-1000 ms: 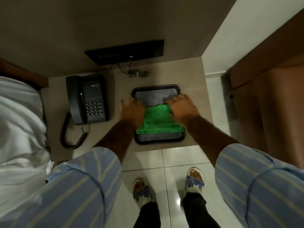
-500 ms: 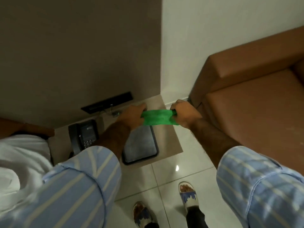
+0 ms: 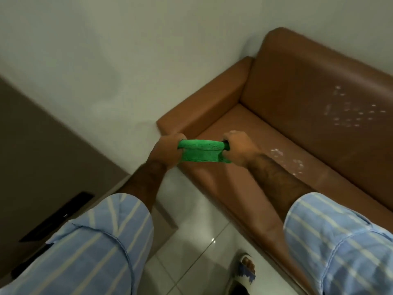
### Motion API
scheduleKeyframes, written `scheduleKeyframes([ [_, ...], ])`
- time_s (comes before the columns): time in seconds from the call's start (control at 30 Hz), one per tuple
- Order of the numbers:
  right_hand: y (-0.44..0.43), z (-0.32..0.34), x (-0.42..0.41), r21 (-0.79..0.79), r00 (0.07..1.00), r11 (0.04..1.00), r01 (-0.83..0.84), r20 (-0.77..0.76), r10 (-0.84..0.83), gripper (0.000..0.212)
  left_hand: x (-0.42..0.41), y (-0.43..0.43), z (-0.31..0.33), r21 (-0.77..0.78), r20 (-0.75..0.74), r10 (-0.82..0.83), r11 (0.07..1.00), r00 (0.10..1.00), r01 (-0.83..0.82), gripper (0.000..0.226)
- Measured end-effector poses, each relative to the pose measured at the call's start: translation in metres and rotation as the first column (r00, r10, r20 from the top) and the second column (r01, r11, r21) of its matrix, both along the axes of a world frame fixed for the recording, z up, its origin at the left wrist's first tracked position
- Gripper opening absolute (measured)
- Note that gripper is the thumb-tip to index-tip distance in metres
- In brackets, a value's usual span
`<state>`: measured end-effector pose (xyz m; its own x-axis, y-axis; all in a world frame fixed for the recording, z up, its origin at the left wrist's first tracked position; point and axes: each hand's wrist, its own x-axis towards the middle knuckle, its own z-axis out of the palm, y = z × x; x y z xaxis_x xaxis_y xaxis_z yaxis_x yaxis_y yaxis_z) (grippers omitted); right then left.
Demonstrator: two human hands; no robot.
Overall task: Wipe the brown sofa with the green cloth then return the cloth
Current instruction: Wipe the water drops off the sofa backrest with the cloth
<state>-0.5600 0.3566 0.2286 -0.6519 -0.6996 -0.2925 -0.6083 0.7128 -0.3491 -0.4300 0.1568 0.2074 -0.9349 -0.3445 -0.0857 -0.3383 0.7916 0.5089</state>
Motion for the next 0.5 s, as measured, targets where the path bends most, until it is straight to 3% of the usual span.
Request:
scheduleKeyframes([
  [0.1, 0.058, 0.01, -0.049, -0.001, 0.997, 0.997, 0.076, -0.023, -0.076, 0.021, -0.062, 0.049, 0.005, 0.019, -0.062, -0.083, 0.996, 0.995, 0.084, 0.021],
  [0.27, 0.155, 0.004, -0.12, -0.001, 0.968, 0.968, 0.25, 0.005, -0.25, 0.012, -0.162, 0.134, -0.005, 0.145, 0.04, 0.027, 0.989, 0.999, -0.033, 0.015],
  [0.37, 0.211, -0.011, -0.152, -0.014, 0.936, 0.936, 0.351, 0.031, -0.351, 0.018, -0.212, 0.183, -0.017, 0.349, 0.049, 0.051, 0.935, 0.998, -0.065, 0.03],
  [0.5, 0.274, -0.032, -0.19, -0.038, 0.923, 0.925, 0.377, 0.091, -0.373, 0.026, -0.264, 0.24, -0.023, 0.55, -0.056, -0.038, 0.833, 0.998, 0.063, 0.018],
])
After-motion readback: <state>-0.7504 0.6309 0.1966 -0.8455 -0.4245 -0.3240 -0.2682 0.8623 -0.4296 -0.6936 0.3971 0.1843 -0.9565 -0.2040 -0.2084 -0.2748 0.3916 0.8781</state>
